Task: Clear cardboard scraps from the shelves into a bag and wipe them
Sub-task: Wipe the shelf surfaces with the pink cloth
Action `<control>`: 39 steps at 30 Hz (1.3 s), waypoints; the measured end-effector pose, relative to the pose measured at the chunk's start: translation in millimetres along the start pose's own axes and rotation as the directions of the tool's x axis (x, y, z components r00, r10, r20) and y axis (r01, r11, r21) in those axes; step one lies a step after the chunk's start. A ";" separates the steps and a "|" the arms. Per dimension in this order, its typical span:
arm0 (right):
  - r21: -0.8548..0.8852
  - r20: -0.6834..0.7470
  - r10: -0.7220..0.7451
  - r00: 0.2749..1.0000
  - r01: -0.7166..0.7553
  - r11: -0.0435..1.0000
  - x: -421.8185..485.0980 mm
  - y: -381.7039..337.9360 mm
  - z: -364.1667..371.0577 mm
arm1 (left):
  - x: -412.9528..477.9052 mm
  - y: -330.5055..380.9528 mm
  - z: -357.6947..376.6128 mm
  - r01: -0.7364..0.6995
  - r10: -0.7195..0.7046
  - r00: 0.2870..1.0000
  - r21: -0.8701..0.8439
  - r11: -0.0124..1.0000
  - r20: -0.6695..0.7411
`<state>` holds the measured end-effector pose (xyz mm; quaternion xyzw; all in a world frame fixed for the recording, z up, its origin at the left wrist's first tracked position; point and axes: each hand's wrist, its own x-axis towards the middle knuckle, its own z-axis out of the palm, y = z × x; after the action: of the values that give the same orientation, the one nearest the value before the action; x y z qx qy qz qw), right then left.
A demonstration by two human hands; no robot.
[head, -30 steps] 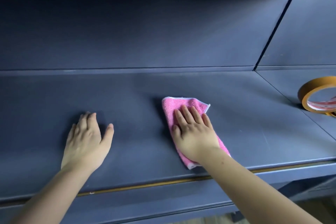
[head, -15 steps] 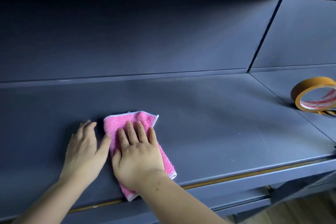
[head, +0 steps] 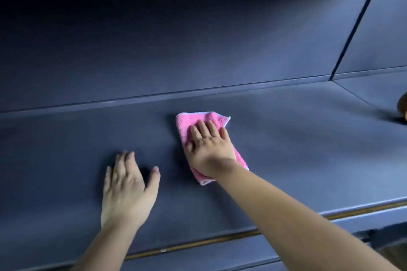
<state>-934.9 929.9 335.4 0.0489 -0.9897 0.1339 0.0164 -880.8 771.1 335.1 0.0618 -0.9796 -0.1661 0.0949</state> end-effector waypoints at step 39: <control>0.026 0.054 -0.278 0.959 0.277 0.961 -61.9 -106.0 22.7 | 5.2 -71.9 -27.5 0.070 -0.067 0.996 -0.042 0.997 0.061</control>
<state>-863.1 827.8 338.7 0.1912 -0.9718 0.1377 0.0062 -873.8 694.3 337.3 0.0883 -0.9753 -0.1928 0.0613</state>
